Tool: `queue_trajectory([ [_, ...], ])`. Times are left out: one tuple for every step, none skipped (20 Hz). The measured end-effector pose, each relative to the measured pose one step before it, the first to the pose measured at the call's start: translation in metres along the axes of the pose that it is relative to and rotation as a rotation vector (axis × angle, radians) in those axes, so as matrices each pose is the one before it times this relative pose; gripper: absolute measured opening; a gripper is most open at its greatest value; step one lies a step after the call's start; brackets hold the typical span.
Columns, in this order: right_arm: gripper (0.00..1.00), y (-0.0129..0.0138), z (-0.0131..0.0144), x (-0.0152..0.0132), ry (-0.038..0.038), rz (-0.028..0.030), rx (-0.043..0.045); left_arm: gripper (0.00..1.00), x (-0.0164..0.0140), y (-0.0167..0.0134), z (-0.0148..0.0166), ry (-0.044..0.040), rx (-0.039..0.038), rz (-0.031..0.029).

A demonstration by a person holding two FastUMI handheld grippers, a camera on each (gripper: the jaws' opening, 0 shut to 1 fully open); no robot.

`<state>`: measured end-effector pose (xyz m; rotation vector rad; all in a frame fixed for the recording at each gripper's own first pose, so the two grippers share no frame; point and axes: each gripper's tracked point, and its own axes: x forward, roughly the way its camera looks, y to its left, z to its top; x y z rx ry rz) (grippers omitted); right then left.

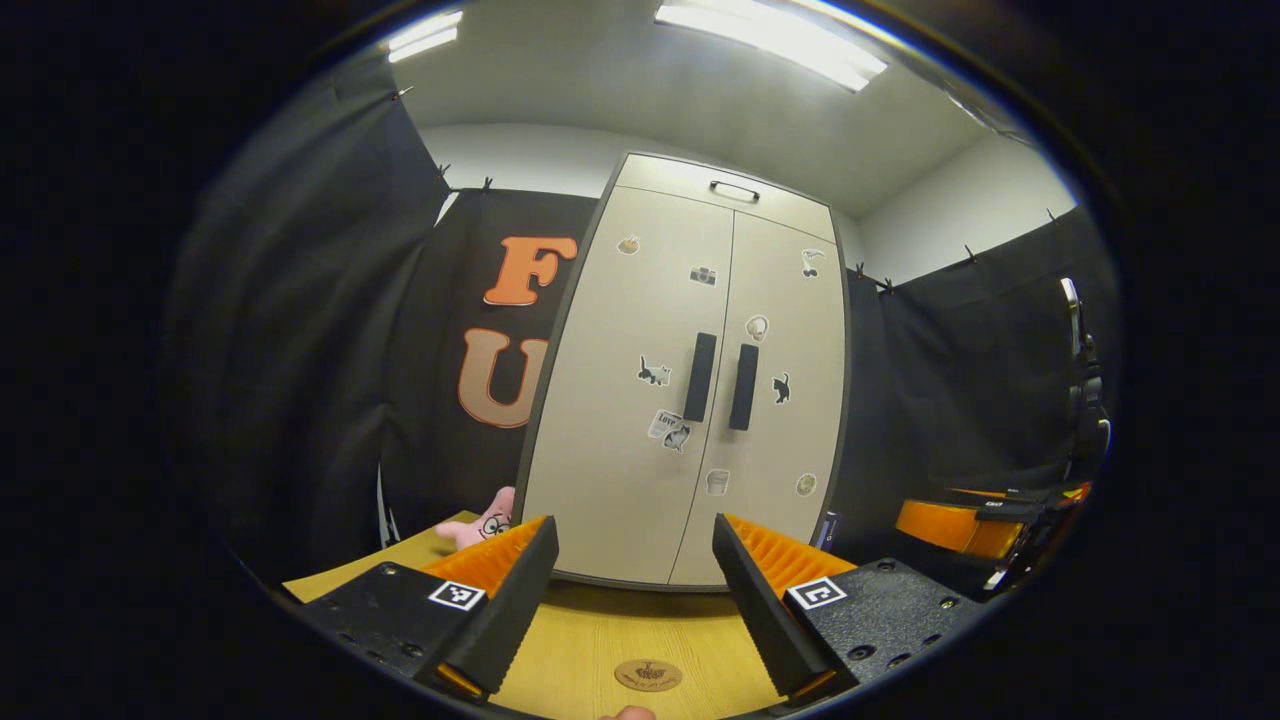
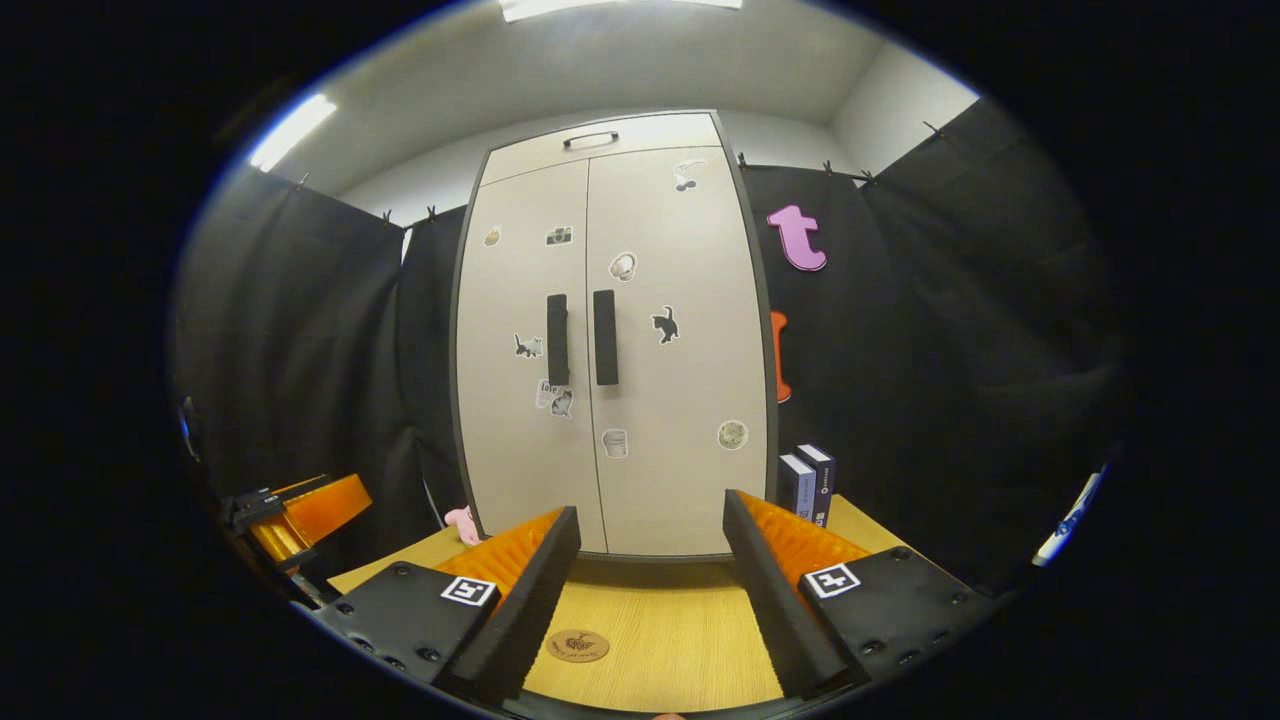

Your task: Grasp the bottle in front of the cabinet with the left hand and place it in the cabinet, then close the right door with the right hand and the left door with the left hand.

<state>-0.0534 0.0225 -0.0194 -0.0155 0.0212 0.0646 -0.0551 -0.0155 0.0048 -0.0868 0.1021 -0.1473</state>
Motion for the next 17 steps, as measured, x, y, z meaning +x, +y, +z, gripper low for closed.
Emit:
queue_trajectory([
  [0.96,-0.00025,-0.00019,-0.00019,0.00037,-0.00072,0.00002,0.95,-0.00065,-0.00074,-0.00015,0.00127,-0.00243,-0.00178],
  [0.96,-0.00030,-0.00020,0.00007,0.00011,-0.00043,0.00004,0.95,0.00004,-0.00011,-0.00042,0.00130,-0.00212,-0.00094],
  [0.96,-0.00050,-0.00036,-0.00069,0.00010,-0.00135,0.00011,0.95,0.00003,0.00004,-0.00014,0.00135,-0.00139,-0.00026],
  [0.96,0.00021,-0.00008,-0.00037,0.00004,0.00069,0.00008,0.95,-0.00068,-0.00012,-0.00105,0.00193,-0.00005,0.00076],
  [0.96,-0.00013,-0.00016,-0.00004,0.00077,0.00038,-0.00025,0.95,-0.00009,-0.00018,-0.00014,0.00044,0.00021,0.00052],
  [0.96,-0.00042,-0.00059,-0.00023,0.00067,-0.00012,0.00026,0.95,-0.00013,-0.00033,-0.00004,-0.00002,0.00050,-0.00019],
  [0.96,0.00027,-0.00068,-0.00088,0.00184,0.00073,0.00072,0.95,-0.00144,-0.00075,0.00003,0.00040,0.00085,-0.00112],
  [0.96,-0.00019,-0.00050,-0.00035,0.00114,-0.00018,0.00148,0.97,0.00018,-0.00010,-0.00046,0.00034,0.00134,-0.00130],
  [0.96,-0.00054,-0.00076,-0.00053,0.00062,-0.00011,0.00262,0.95,-0.00095,-0.00028,-0.00062,0.00074,0.00121,-0.00029],
  [0.96,-0.00052,-0.00135,0.00005,0.00241,-0.00018,0.00264,0.95,0.00011,-0.00083,-0.00057,0.00237,0.00085,-0.00045],
  [0.96,-0.00001,-0.00104,-0.00123,0.00353,0.00000,0.00198,0.95,-0.00139,-0.00038,-0.00066,0.00244,0.00071,-0.00065],
  [0.96,-0.00032,-0.00054,-0.00024,0.00172,-0.00046,0.00127,0.95,0.00017,0.00007,-0.00092,0.00095,0.00093,0.00052],
  [0.96,-0.00059,-0.00036,-0.00022,0.00068,-0.00087,0.00091,0.95,-0.00037,0.00012,0.00000,-0.00030,0.00047,0.00052],
  [0.96,-0.00064,-0.00052,-0.00053,-0.00009,-0.00116,0.00075,0.95,0.00001,-0.00002,0.00073,-0.00039,-0.00010,0.00064],
  [0.96,-0.00041,0.00036,-0.00007,-0.00097,-0.00085,0.00107,0.95,-0.00101,-0.00004,-0.00018,-0.00029,-0.00105,0.00016],
  [0.96,-0.00011,0.00065,-0.00057,-0.00101,-0.00029,0.00089,0.95,0.00035,-0.00048,0.00023,0.00002,-0.00156,-0.00027],
  [0.96,0.00015,0.00013,0.00007,-0.00123,0.00032,0.00044,0.95,-0.00066,0.00059,-0.00076,0.00073,-0.00033,0.00032],
])
